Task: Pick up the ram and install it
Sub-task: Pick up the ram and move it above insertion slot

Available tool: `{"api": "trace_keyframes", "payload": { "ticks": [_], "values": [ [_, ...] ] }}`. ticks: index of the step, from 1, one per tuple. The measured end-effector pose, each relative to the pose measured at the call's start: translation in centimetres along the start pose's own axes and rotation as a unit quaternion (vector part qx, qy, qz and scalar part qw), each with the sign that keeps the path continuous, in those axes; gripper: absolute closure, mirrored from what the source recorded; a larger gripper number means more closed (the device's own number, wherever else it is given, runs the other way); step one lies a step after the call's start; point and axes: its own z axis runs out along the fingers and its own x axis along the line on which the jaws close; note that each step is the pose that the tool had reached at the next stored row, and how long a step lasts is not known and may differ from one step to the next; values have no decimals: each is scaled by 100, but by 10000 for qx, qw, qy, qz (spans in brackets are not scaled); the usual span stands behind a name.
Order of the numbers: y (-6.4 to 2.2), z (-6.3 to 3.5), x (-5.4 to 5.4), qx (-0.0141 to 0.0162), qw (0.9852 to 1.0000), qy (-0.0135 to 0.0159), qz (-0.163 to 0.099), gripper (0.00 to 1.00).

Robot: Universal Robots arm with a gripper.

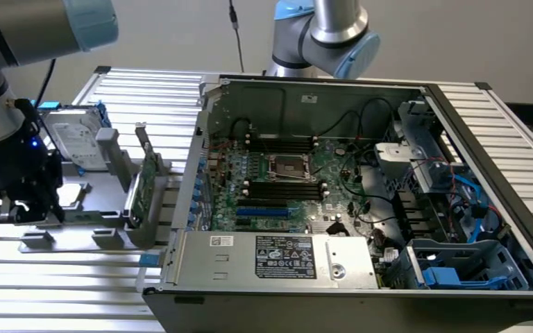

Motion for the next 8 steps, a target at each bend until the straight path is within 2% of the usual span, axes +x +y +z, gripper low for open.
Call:
{"api": "trace_keyframes", "payload": {
  "ticks": [8],
  "values": [
    [6, -168, 2, 0, 9998, -7, 205, 84]
  ]
}}
